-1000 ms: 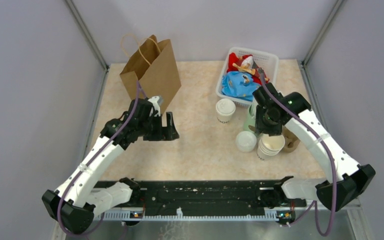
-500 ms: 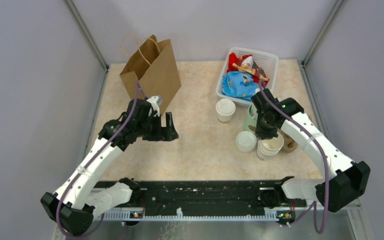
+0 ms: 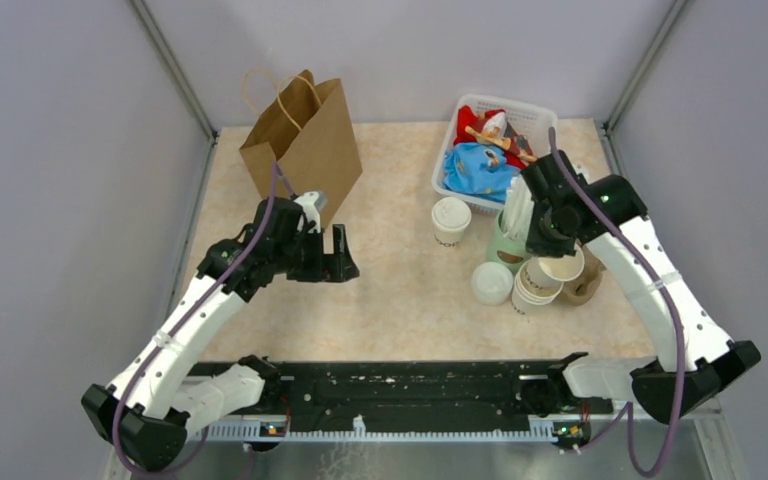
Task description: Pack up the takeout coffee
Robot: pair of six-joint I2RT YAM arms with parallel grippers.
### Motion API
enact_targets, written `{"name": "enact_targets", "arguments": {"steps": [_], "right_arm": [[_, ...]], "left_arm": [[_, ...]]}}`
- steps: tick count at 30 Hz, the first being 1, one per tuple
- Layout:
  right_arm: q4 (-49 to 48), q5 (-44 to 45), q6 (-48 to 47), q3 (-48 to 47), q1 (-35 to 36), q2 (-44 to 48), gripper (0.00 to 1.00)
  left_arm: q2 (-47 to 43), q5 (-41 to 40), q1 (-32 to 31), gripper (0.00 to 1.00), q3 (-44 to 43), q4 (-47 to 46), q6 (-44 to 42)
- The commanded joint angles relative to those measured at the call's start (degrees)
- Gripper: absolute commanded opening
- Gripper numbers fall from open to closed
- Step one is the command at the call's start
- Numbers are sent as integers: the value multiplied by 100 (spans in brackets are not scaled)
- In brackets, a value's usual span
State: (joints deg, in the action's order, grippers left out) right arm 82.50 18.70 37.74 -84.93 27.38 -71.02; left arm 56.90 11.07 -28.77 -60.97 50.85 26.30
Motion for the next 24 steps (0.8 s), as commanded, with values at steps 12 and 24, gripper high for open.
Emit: {"name": "enact_targets", "arguments": {"steps": [12, 24], "right_arm": [[-1289, -3447, -1741, -1715, 35, 62, 0], [-1541, -639, -1315, -2349, 2937, -3506, 0]], "left_arm": [[149, -36, 19, 94, -259, -138, -283], [-529, -1296, 23, 95, -538, 133, 29]]}}
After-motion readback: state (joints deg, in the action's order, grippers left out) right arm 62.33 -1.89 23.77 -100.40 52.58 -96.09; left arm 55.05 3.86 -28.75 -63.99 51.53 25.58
